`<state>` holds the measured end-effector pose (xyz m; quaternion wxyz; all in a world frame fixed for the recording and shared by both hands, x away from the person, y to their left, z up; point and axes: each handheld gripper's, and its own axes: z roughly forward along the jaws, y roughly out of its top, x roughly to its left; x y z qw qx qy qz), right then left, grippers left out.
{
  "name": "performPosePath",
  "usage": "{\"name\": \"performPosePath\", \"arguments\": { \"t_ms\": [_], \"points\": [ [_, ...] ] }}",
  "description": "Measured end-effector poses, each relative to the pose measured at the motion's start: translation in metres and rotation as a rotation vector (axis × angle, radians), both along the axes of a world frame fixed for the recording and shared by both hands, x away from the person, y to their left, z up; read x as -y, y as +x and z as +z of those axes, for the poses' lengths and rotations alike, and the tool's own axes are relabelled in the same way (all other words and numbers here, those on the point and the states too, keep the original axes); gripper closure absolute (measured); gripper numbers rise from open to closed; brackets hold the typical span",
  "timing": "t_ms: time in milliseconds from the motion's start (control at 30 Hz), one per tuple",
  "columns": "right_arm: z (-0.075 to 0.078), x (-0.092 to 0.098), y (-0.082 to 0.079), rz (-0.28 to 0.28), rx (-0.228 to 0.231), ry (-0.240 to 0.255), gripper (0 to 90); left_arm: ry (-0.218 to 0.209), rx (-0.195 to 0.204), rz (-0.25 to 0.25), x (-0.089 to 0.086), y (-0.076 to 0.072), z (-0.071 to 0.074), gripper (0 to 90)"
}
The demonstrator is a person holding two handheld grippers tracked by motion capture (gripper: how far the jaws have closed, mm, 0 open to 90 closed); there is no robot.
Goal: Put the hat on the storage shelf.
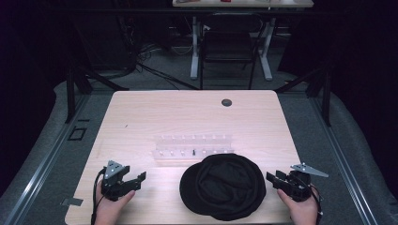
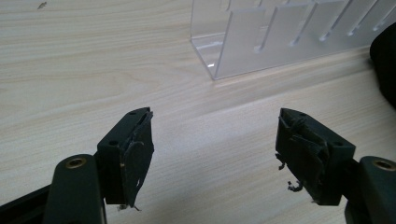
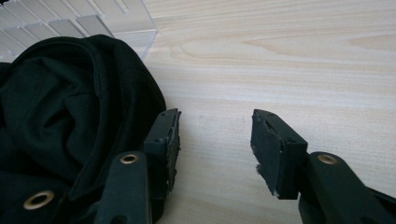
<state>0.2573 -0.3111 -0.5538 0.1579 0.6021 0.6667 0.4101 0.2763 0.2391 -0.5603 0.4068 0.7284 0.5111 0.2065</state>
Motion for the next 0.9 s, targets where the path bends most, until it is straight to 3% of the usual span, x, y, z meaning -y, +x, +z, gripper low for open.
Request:
{"name": "performPosePath", "arguments": {
  "t_ms": [333,533,867,900],
  "points": [
    [0.003,0.001,-0.002,-0.016,-0.017,0.001,50.4,0.014,-0.004,-0.017,0.003,0.000,0.001,30.2],
    [0.013,0.002,-0.002,-0.039,-0.027,0.012,50.1,0.011,0.003,-0.013,0.002,-0.003,0.003,30.2],
    [0.037,-0.005,0.007,0.033,-0.094,-0.059,48.9,0.018,0.003,-0.022,0.004,-0.003,0.003,30.2],
    [0.043,-0.006,0.010,0.043,-0.123,-0.075,49.0,0.017,0.002,-0.026,0.004,-0.003,0.003,30.3]
  ]
}}
